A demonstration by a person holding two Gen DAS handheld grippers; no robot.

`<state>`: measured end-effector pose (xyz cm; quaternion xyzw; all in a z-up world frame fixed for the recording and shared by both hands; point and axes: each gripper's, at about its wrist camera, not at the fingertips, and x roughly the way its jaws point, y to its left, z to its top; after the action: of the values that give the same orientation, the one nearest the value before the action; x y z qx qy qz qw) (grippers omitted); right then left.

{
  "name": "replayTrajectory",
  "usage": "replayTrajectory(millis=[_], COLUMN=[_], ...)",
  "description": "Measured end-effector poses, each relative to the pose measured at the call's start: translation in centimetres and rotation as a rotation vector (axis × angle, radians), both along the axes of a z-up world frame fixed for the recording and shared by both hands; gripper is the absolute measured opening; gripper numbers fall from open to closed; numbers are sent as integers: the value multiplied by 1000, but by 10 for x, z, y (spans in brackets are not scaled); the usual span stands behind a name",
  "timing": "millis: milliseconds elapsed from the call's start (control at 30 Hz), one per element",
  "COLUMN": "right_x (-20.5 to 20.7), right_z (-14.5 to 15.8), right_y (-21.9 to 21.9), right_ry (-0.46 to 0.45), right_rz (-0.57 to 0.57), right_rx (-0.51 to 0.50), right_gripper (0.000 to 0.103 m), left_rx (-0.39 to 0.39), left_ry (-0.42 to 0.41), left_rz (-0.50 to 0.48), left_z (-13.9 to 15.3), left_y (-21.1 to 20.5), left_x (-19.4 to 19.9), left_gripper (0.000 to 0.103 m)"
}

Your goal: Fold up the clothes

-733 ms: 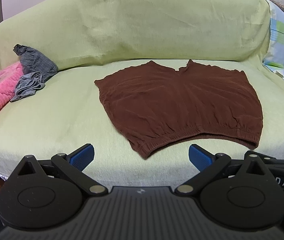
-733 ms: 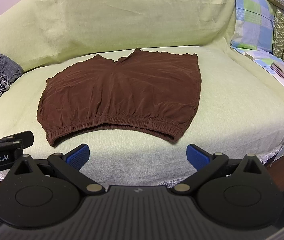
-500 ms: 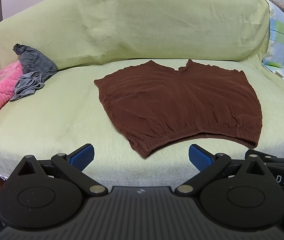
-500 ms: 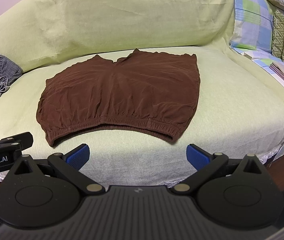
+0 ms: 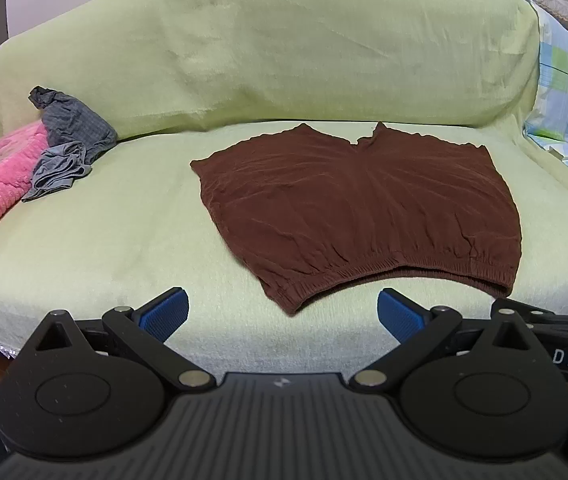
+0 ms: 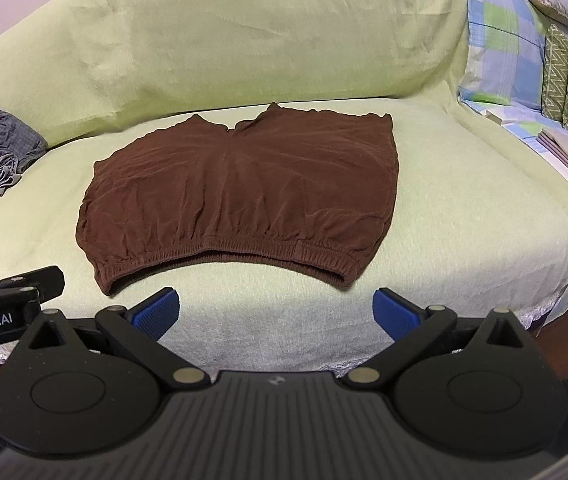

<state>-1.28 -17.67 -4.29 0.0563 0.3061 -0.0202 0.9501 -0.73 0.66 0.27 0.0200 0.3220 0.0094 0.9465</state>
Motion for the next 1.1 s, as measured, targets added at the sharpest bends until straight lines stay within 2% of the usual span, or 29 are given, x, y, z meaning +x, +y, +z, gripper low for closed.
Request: replayTrajectory(millis=[1100], right_x=[7], right_z=[-9], right_y=[-2], right_ry=[24], right_rz=[-4], right_rx=[10], right_gripper=[102], left_rx=[2], left_ry=[19], left_rz=[-12], left_z=[-3], left_y=[-2], left_x=[5], left_gripper=[102])
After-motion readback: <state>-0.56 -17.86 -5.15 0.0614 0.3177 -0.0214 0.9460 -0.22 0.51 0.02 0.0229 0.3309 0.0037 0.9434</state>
